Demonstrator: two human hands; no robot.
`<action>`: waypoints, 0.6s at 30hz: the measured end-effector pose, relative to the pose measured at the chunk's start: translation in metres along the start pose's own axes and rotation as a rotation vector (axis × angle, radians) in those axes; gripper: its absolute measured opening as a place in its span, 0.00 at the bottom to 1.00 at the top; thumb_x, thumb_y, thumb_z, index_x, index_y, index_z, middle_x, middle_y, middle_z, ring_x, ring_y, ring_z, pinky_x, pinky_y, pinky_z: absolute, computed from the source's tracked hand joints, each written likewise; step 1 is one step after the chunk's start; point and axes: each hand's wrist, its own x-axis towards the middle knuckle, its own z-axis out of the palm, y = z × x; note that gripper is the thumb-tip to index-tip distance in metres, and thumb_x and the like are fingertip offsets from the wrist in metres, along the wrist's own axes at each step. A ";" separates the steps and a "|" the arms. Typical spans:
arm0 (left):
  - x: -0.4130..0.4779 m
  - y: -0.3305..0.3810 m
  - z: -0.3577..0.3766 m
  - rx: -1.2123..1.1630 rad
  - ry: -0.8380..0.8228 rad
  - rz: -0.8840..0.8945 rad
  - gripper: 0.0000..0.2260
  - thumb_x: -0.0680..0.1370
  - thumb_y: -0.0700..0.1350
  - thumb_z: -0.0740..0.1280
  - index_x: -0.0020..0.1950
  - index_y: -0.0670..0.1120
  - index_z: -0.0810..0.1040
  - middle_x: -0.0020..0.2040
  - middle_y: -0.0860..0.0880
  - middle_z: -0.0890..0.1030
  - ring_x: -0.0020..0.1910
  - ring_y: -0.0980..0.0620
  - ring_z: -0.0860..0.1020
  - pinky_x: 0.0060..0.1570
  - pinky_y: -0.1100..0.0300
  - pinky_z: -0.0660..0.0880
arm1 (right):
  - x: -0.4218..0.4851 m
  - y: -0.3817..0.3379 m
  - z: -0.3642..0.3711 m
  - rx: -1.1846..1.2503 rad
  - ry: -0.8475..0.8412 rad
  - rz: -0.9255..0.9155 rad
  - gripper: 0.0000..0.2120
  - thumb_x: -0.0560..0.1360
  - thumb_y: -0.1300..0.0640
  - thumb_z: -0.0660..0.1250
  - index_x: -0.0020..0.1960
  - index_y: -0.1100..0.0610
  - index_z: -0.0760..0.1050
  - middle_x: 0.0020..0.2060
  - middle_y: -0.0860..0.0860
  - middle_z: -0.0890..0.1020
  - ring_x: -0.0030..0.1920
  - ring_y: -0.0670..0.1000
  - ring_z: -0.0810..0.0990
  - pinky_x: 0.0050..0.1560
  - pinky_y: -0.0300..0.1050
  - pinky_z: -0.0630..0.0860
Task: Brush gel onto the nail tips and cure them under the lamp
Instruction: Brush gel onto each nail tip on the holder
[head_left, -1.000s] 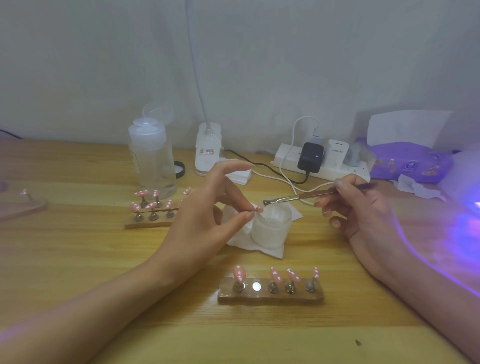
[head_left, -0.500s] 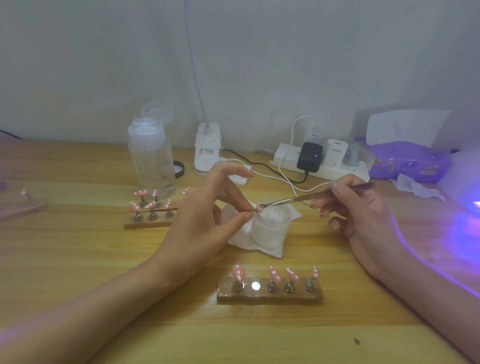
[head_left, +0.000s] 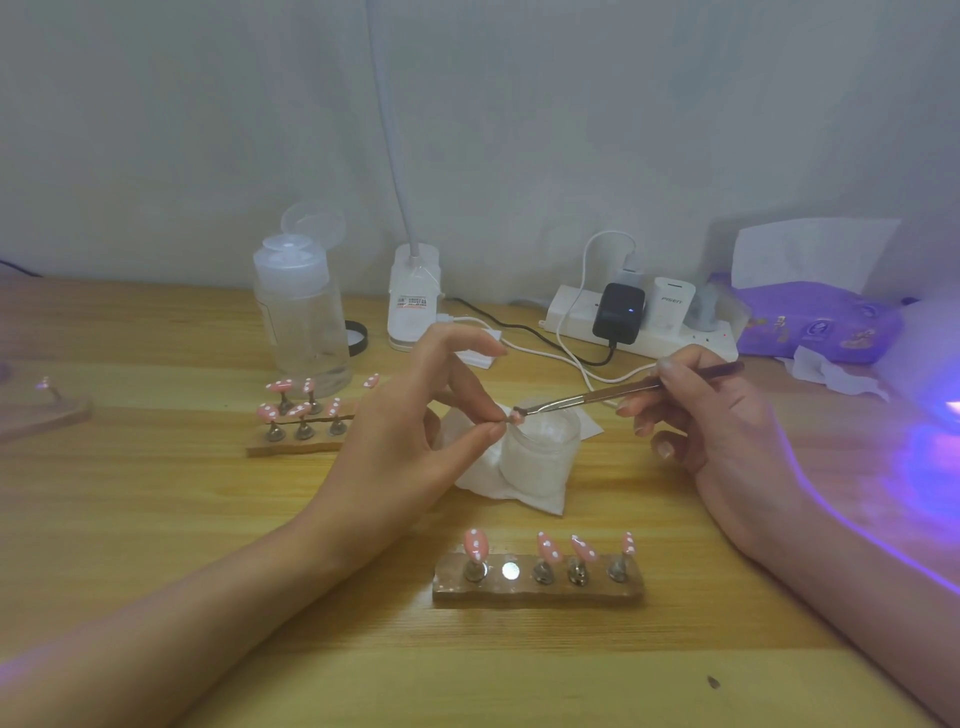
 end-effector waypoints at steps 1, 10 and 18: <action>0.000 0.000 0.000 -0.003 0.000 -0.002 0.20 0.75 0.35 0.73 0.62 0.52 0.73 0.41 0.56 0.82 0.48 0.52 0.82 0.30 0.55 0.70 | 0.000 0.000 0.000 0.002 0.015 0.009 0.09 0.73 0.48 0.67 0.34 0.46 0.76 0.33 0.53 0.84 0.31 0.45 0.78 0.27 0.34 0.69; 0.000 0.002 -0.001 -0.002 -0.007 -0.012 0.21 0.75 0.36 0.73 0.62 0.53 0.74 0.41 0.56 0.82 0.47 0.51 0.81 0.30 0.57 0.71 | 0.000 0.000 -0.001 0.018 0.040 0.005 0.08 0.72 0.48 0.67 0.35 0.47 0.76 0.34 0.53 0.84 0.31 0.45 0.77 0.27 0.34 0.68; 0.001 0.001 -0.002 -0.025 -0.025 -0.027 0.20 0.75 0.36 0.74 0.62 0.52 0.76 0.40 0.55 0.82 0.47 0.49 0.82 0.32 0.59 0.71 | 0.000 0.001 -0.001 -0.002 0.046 0.009 0.10 0.75 0.51 0.65 0.35 0.48 0.75 0.33 0.53 0.84 0.31 0.45 0.77 0.26 0.34 0.68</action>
